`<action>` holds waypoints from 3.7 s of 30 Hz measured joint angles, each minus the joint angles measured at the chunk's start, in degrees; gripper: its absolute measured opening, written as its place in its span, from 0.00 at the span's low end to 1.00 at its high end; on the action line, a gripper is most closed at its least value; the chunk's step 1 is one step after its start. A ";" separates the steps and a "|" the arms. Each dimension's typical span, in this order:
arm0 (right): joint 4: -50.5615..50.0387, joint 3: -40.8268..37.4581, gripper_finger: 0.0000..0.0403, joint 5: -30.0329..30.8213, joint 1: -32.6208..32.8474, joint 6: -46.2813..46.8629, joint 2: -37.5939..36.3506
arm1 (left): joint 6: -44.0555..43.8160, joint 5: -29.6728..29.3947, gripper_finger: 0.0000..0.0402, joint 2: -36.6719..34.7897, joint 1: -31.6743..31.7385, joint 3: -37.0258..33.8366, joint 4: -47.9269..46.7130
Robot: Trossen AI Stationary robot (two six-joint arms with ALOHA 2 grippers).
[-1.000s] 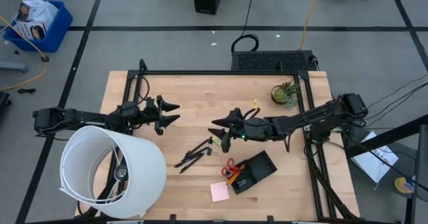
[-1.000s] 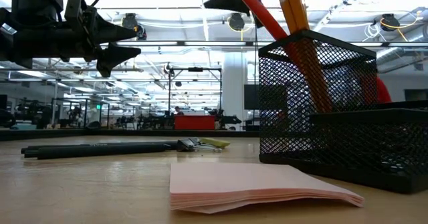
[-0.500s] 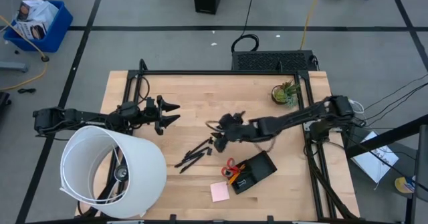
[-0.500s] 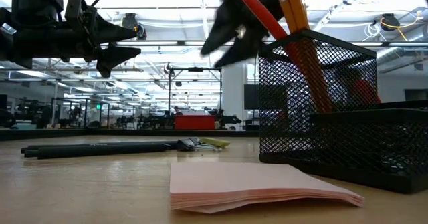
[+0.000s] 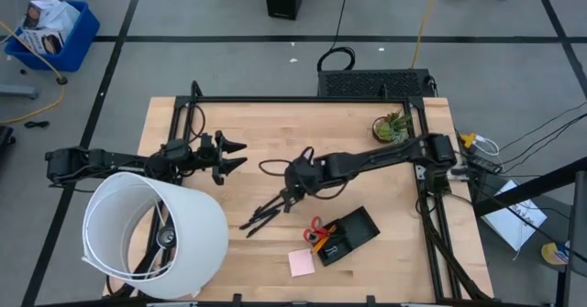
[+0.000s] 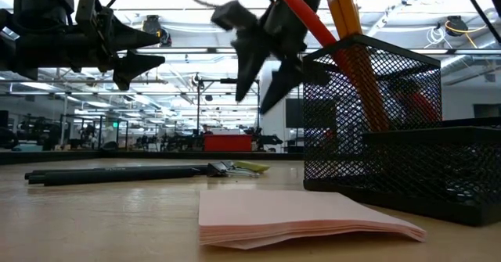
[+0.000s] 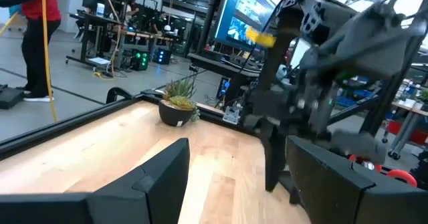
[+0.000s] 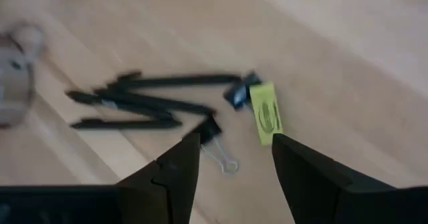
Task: Pick and place office supplies into organizer
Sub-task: Put the yellow eraser into the black desk organizer
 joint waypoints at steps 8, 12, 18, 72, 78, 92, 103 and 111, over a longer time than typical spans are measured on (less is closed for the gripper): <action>0.11 -0.02 0.45 -2.49 -0.65 -0.33 2.59 | 0.00 0.00 0.63 0.00 0.01 0.00 -0.01; -0.26 -0.04 0.45 0.20 -0.57 -4.72 3.56 | 0.00 -0.01 0.63 0.00 0.01 0.00 -0.01; -2.03 0.06 0.45 6.22 -0.76 -1.90 4.24 | 0.00 -0.01 0.63 0.00 0.01 0.00 0.00; 8.33 0.08 0.45 0.57 -2.58 -9.82 8.88 | 0.00 -0.01 0.63 0.00 0.01 0.00 -0.01; 5.98 0.07 0.45 0.20 -2.69 -3.60 8.88 | 0.00 -0.01 0.63 -0.02 -0.01 0.00 -0.01; 4.74 0.07 0.45 8.74 -2.08 8.32 8.86 | 0.00 -0.01 0.63 -0.02 0.01 0.00 0.00; 4.32 0.04 0.45 -2.94 -2.58 -32.26 8.86 | 0.00 -0.01 0.63 -0.01 0.00 0.00 0.01; 3.58 0.07 0.43 0.38 -3.21 -45.27 8.86 | 0.01 -0.01 0.63 -0.02 0.00 0.00 0.01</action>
